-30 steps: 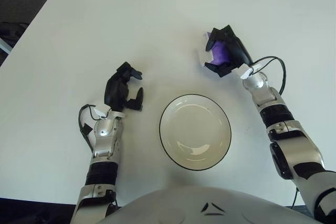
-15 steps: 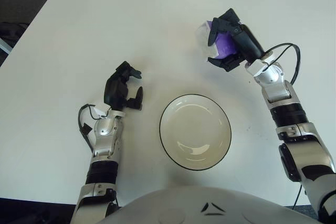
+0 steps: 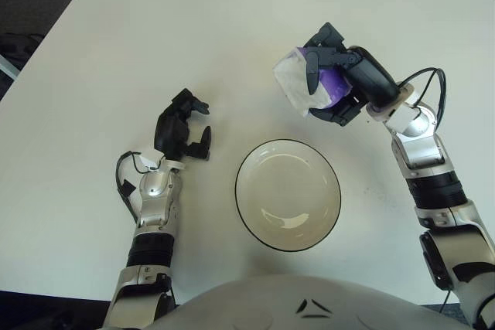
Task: Put the tissue paper into the plate.
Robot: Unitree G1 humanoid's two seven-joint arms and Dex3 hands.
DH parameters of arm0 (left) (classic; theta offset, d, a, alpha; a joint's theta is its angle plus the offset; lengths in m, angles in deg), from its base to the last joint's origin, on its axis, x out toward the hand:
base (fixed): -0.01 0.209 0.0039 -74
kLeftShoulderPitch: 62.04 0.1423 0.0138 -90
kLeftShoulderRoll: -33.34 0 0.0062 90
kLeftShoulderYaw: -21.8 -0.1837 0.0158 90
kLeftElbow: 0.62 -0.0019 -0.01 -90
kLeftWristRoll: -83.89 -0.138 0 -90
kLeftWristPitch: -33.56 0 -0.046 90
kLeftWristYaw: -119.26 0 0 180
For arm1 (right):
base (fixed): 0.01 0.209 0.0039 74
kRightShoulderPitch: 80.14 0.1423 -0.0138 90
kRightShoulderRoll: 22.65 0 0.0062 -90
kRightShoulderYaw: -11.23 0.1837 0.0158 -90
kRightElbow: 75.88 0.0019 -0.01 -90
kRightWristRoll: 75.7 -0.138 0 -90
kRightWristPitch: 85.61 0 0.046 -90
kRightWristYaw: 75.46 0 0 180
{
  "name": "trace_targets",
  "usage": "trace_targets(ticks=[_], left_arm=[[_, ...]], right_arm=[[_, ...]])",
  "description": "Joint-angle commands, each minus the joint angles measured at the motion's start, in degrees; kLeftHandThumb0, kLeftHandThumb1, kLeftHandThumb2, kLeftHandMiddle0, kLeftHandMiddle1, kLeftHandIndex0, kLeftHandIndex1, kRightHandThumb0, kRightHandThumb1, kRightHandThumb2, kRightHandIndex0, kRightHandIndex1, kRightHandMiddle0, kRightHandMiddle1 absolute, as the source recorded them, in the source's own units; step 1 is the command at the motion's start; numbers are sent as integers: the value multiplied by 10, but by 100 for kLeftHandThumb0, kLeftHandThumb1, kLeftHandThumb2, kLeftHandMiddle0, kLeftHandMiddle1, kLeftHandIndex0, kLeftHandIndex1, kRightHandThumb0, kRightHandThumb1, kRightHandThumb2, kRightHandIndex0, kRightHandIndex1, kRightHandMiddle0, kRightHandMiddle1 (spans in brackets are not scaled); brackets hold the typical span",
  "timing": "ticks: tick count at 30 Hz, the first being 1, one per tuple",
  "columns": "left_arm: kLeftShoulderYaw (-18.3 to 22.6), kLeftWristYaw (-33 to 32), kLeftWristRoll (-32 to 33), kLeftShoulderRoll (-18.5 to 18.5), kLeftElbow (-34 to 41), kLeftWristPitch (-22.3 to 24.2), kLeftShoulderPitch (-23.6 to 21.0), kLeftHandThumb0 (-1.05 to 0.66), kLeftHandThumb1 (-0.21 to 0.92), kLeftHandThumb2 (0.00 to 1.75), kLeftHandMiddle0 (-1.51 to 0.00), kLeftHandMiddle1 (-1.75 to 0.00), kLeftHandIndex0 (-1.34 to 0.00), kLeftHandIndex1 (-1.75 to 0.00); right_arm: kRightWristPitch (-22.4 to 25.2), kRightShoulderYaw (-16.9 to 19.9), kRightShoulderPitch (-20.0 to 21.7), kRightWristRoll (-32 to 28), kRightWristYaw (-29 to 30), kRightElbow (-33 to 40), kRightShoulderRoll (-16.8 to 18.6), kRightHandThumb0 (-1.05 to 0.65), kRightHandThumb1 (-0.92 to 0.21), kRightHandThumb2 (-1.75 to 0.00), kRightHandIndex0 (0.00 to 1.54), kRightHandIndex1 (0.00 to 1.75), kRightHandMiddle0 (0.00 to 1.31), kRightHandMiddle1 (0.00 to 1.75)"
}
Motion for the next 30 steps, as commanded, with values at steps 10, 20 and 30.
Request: trace_targets(ticks=[10, 20, 30], left_arm=[[-6, 5, 2, 9, -54, 11, 26, -1, -9, 175, -90, -175, -76, -163], [-7, 0, 1, 12, -54, 9, 27, -1, -9, 175, -91, -175, -75, -163], [-6, -1, 2, 13, -49, 9, 31, -1, -9, 175, -91, -175, -75, -164]], right_arm=[[76, -16, -32, -112, -155, 109, -24, -55, -13, -155, 124, 175, 77, 175], [40, -19, -76, -13, -182, 151, -52, -53, -17, -149, 118, 175, 72, 175], [34, -38, -66, 14, -218, 142, -71, -52, -18, -148, 116, 175, 72, 175]])
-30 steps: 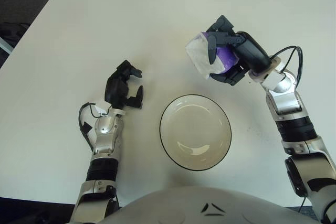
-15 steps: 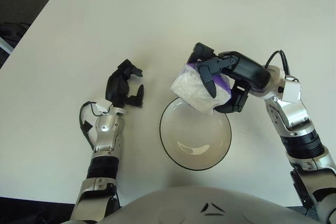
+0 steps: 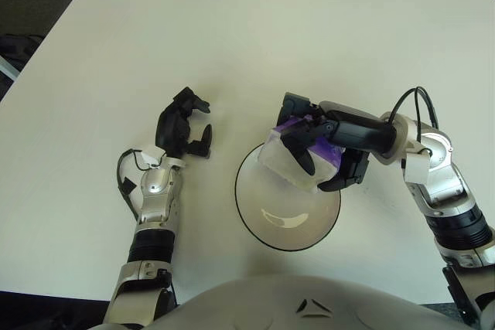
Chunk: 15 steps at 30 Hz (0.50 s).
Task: Put the tissue paper into the plate.
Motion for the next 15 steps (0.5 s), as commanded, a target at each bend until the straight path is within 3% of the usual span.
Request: trace_targets(ticks=[1, 10, 13, 14, 15], left_arm=[[-5, -2, 2, 14, -37, 11, 40, -1, -9, 175, -91, -175, -75, -164], [-7, -2, 0, 12, -29, 14, 47, -1, -9, 175, -91, -175, -76, -163], [-7, -2, -1, 11, -27, 15, 48, -1, -9, 175, -91, -175, -76, -163], [-7, -2, -1, 11, -26, 15, 49, -1, -10, 175, -91, -175, -76, -163], [-7, -6, -3, 12, -23, 18, 50, -1, -10, 175, -91, -175, -76, -162]], right_arm=[[-3, -5, 5, 8, -11, 5, -10, -52, -18, -148, 116, 175, 72, 175], [-8, -21, 7, 50, -8, 6, -8, -52, -19, -147, 113, 175, 71, 175], [-11, -18, 2, 76, 9, 9, -3, -21, -7, -160, 98, 175, 67, 172], [-10, -16, -1, 86, 16, 12, 0, -14, -10, -154, 87, 175, 67, 166], [-6, -13, -6, 97, 27, 15, 5, -9, -21, -139, 72, 175, 65, 157]])
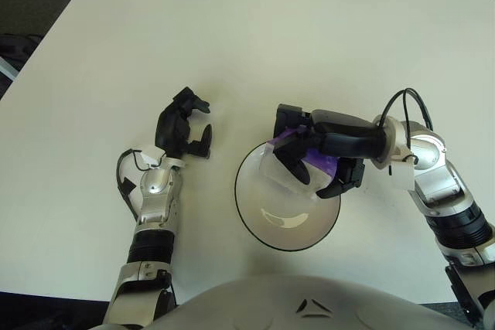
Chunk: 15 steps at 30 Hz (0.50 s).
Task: Put the tissue paper into the plate.
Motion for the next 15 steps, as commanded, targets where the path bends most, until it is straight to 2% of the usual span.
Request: trace_targets(ticks=[1, 2, 3, 4, 5, 6, 7, 8, 9, 10, 11, 12, 13, 14, 15], left_arm=[[-6, -8, -3, 13, -28, 19, 46, -1, -10, 175, -91, -175, -76, -163], [-6, -13, -5, 14, -25, 23, 47, -1, -10, 175, -91, -175, -76, -163], [-6, -16, -6, 15, -23, 25, 48, -1, -9, 175, -91, -175, -76, -163], [-7, -17, -6, 16, -22, 26, 48, -1, -9, 175, -91, -175, -76, -163], [-7, -18, -6, 17, -21, 26, 48, -1, -9, 175, -91, -175, -76, -163], [-7, -19, -6, 17, -20, 27, 49, -1, -9, 175, -91, -175, -76, -162], [-7, -19, -6, 18, -19, 27, 49, -1, -9, 175, -91, -175, -76, -162], [-7, -18, -6, 18, -21, 26, 48, -1, -10, 175, -91, -175, -76, -162], [-8, -18, -7, 18, -22, 24, 48, -1, -10, 175, -91, -175, -76, -162], [-7, -17, -7, 18, -34, 19, 43, -1, -10, 175, -91, -175, -76, -161], [-6, -16, -6, 18, -43, 15, 39, -1, -10, 175, -91, -175, -77, -161], [-5, -14, -5, 17, -47, 13, 38, -1, -10, 175, -91, -175, -78, -160], [-5, -13, -4, 17, -49, 11, 38, -1, -10, 175, -91, -175, -78, -160], [-5, -11, -4, 16, -49, 9, 39, -1, -10, 175, -91, -175, -78, -160], [-5, -9, -3, 15, -49, 8, 39, -1, -10, 174, -91, -175, -78, -160]], right_arm=[[1, 8, -13, 34, 32, 16, 10, -7, -28, -130, 64, 175, 63, 155], [5, 10, -17, 36, 38, 18, 13, -6, -34, -121, 56, 175, 61, 153], [8, 10, -19, 38, 43, 20, 15, -12, -44, -110, 40, 175, 54, 156], [8, 10, -21, 38, 49, 20, 19, -22, -51, -103, 26, 175, 48, 163], [8, 10, -23, 38, 52, 21, 21, -41, -56, -99, 16, 173, 31, 161], [8, 10, -24, 38, 55, 21, 22, -54, -59, -96, 10, 172, 20, 160], [7, 10, -25, 38, 58, 21, 23, -58, -60, -96, 8, 172, 16, 160], [2, 9, -26, 37, 60, 19, 25, -65, -63, -92, 5, 165, 10, 146], [-2, 9, -26, 36, 62, 17, 25, -65, -63, -92, 5, 165, 10, 146], [-13, 8, -26, 36, 65, 11, 27, -76, -74, -86, 3, 117, 6, 109], [-21, 8, -26, 36, 67, 7, 28, -80, -77, -84, 3, 93, 5, 92], [-29, 8, -26, 36, 68, 2, 28, -85, -83, -82, 2, 60, 3, 68], [-35, 8, -25, 36, 69, -2, 28, -90, -86, -80, 1, 38, 2, 50], [-45, 7, -22, 36, 68, -12, 27, -92, -88, -79, 1, 24, 1, 38], [-53, 7, -21, 36, 68, -19, 26, -94, -89, -78, 0, 19, 1, 31]])
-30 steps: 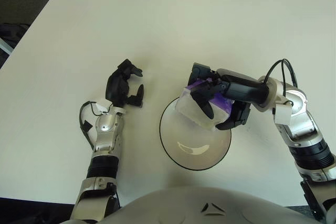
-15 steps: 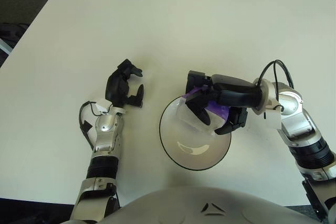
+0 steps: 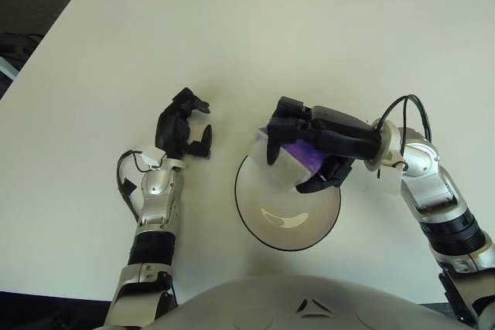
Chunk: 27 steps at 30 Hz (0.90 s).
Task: Put the tissue paper into the plate.
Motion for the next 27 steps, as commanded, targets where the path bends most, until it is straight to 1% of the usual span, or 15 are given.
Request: trace_targets(ticks=[1, 2, 4, 8, 13, 19, 23, 27], left_arm=[[-4, 2, 1, 10, -50, 6, 37, -1, -10, 174, -90, -175, -78, -160], [-4, 3, 1, 9, -50, 5, 38, -1, -9, 174, -90, -175, -77, -160], [-4, -4, -3, 9, -52, 11, 37, -1, -8, 173, -89, -175, -76, -161], [-7, 0, -14, 3, -62, -15, 37, -1, -6, 171, -87, -175, -74, -162], [-12, 4, -18, -1, -69, -33, 36, -1, -6, 171, -87, -175, -74, -163], [-13, 13, -5, 0, -74, -40, 32, -1, -8, 174, -88, -175, -75, -165], [-12, 21, 3, 2, -76, -46, 31, -1, -9, 174, -88, -175, -75, -165], [-10, 27, 12, 6, -75, -50, 30, -1, -9, 175, -88, -175, -76, -166]], right_arm=[[-36, 2, 2, 1, 5, -23, -1, -96, -90, -78, 0, 12, 1, 20], [-42, 1, 3, 1, 4, -28, -2, -98, -91, -77, 0, 8, 0, 13], [-49, -3, 6, -6, 0, -37, -2, -101, -91, -77, 0, 4, 0, 7], [-41, -16, 6, -32, -15, -43, -1, -104, -92, -77, 0, 1, 0, 1], [-9, -20, -1, -54, -22, -33, 2, -105, -92, -78, 0, 0, 0, 0], [17, -20, -5, -58, -24, -25, 2, -105, -92, -77, 0, 0, 0, 0], [49, -11, 5, -82, -48, -13, -18, -105, -92, -73, 0, 0, 0, 0], [56, -16, 7, -90, -62, -10, -19, -105, -92, -71, 0, 0, 0, 0]])
